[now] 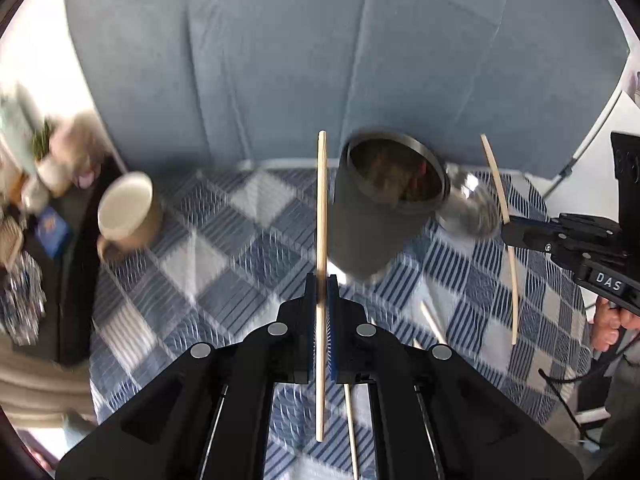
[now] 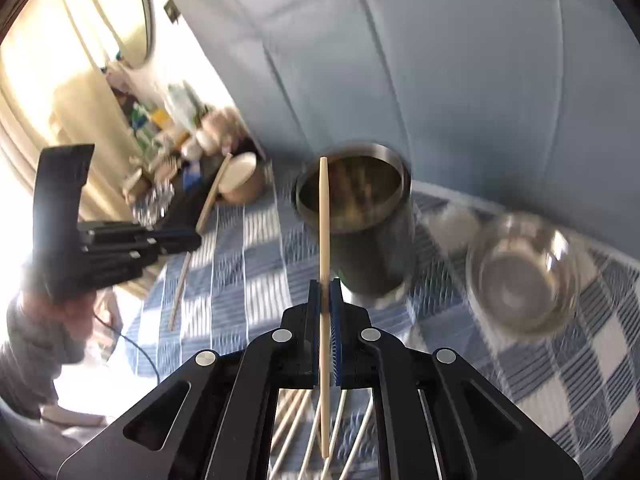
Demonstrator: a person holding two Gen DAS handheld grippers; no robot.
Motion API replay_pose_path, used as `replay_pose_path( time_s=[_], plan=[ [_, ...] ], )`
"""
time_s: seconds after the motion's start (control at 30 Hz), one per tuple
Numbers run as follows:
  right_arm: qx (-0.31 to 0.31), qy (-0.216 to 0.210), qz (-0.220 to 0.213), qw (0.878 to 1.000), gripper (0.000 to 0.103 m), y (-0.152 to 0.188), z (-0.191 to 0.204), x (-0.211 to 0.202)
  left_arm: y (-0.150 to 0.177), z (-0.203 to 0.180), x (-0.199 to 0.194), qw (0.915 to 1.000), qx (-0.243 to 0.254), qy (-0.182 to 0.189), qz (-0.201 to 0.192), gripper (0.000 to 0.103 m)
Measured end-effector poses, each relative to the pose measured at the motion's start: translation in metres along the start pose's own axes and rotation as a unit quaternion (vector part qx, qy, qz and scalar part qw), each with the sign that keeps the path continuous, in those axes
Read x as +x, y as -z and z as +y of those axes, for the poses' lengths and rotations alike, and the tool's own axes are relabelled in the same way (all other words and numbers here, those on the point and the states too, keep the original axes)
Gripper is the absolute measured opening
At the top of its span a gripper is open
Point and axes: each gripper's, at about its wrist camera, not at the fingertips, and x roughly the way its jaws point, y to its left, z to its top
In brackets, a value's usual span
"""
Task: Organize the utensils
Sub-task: 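Lift the left tool's chopstick over the black holder while the right tool carries its chopstick there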
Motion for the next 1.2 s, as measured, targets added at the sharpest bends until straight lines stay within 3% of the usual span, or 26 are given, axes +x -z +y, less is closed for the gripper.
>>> replay_pose_path(
  time_s=[0.33,0.6,0.73,0.97,1.13,1.2],
  plan=[
    [-0.017,-0.003,-0.091,0.996,0.005,-0.08,-0.005,0.004,-0.085,-0.004,0.004,0.9963,-0.024,0.023,-0.079,0.005],
    [0.013,-0.021,-0.121,0.992,0.005,-0.106,-0.022,0.017,-0.115,-0.012,0.008,0.9894,-0.024,0.039,-0.138,0.005],
    [0.013,-0.025,-0.127,0.991,0.005,-0.111,-0.023,0.022,-0.117,-0.018,0.009,0.9801,-0.021,0.086,-0.178,0.005],
    [0.001,-0.01,-0.176,0.984,0.005,-0.095,-0.028,0.03,-0.105,-0.021,0.029,0.9671,-0.027,0.102,-0.232,0.005],
    [0.012,-0.01,-0.156,0.988,0.005,-0.073,-0.039,0.052,-0.08,-0.024,0.052,0.9711,-0.005,0.077,-0.226,0.005],
    [0.009,-0.005,-0.142,0.99,0.005,-0.066,-0.04,0.06,-0.07,-0.022,0.063,0.9753,-0.007,0.082,-0.205,0.005]
  ],
)
